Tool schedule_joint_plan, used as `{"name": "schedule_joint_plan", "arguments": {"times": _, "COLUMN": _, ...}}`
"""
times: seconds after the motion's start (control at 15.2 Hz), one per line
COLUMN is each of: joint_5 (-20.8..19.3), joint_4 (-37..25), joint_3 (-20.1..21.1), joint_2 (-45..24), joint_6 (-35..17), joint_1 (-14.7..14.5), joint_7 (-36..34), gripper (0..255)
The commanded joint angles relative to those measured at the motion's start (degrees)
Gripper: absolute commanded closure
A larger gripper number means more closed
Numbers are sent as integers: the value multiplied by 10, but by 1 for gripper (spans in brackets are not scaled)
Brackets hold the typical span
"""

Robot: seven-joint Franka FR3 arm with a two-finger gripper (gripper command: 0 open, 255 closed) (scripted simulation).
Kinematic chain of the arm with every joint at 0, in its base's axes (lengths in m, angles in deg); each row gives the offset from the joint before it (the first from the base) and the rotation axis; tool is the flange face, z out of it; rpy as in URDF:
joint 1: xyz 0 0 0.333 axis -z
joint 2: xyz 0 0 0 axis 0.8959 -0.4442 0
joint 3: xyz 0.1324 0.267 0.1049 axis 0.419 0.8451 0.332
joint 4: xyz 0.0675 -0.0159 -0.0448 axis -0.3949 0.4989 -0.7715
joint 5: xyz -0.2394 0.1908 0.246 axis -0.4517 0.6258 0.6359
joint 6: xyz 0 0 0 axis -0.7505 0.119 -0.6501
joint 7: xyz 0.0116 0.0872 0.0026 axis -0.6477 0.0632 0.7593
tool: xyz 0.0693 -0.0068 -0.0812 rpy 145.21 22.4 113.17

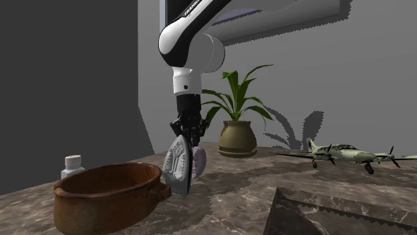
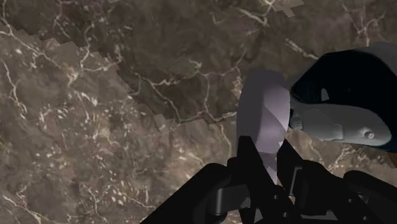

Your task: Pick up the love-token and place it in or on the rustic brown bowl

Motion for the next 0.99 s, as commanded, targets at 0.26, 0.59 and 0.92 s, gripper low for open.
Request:
{"name": "schedule_joint_plan", "arguments": {"times": 0.26, "joint_5": 1, "joint_4": -30, "joint_3": 0, "joint_2": 8, "joint_6": 38, "joint_1": 0, "joint_7": 2, "gripper": 255}}
{"name": "schedule_joint_plan", "arguments": {"times": 0.59, "joint_5": 2, "joint_4": -63, "joint_3": 0, "joint_2": 13, "joint_6": 76, "joint_1": 0, "joint_7": 3, "gripper": 255}}
{"name": "schedule_joint_plan", "arguments": {"times": 0.92, "joint_5": 2, "joint_4": -100, "joint_3": -1, "joint_2": 15, "joint_6": 114, "joint_1": 0, "joint_7": 4, "gripper": 255}}
